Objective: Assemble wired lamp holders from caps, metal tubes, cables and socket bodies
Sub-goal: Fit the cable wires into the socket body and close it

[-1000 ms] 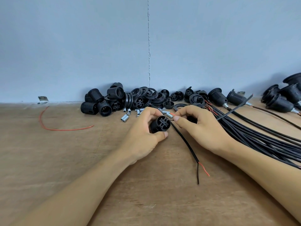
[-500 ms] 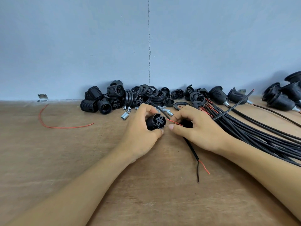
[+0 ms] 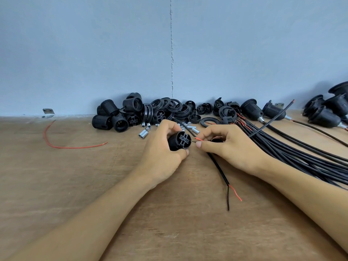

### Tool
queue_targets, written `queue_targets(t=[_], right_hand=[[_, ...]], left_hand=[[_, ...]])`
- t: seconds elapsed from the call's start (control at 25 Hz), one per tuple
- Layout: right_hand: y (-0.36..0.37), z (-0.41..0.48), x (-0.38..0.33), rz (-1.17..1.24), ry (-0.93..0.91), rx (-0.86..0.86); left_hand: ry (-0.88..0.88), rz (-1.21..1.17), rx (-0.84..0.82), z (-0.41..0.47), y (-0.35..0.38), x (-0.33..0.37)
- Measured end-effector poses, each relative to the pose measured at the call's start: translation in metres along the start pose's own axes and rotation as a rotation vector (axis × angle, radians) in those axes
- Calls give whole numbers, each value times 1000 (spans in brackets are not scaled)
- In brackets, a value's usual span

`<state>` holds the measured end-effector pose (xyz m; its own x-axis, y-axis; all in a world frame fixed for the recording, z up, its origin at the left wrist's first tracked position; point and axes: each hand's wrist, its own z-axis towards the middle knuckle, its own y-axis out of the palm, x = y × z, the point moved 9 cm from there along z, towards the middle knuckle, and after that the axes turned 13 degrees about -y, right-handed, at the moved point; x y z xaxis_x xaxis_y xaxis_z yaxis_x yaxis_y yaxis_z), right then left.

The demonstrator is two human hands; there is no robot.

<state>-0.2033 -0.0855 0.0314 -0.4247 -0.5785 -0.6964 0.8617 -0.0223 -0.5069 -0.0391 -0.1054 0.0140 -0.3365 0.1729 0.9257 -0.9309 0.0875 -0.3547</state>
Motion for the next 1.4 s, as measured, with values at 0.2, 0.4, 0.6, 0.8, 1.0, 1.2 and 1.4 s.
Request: queue_targets(t=[0.2,0.4,0.6,0.8,1.0,1.2,1.4], right_hand=[[1,-1,-3,-12,12,-8],[5,-1,-7,-39,-3,-39],[3,-2,-7,-98,4,-21],[3,-2,-13,-264,-31,-23],[6,-4,-21,-389,-72,-47],[6,-4,-28,-398,-99,-37],[4,-5,-26,-337,-84,24]], left_hand=[[30,24,10,-2,0,4],[80,46,26,-5,0,10],[147,95,44,-9,1,16],[221,194,99,-13,0,23],[260,214,112,-17,-1,29],[215,162,69,-14,0,21],[104,34,0,-7,0,9]])
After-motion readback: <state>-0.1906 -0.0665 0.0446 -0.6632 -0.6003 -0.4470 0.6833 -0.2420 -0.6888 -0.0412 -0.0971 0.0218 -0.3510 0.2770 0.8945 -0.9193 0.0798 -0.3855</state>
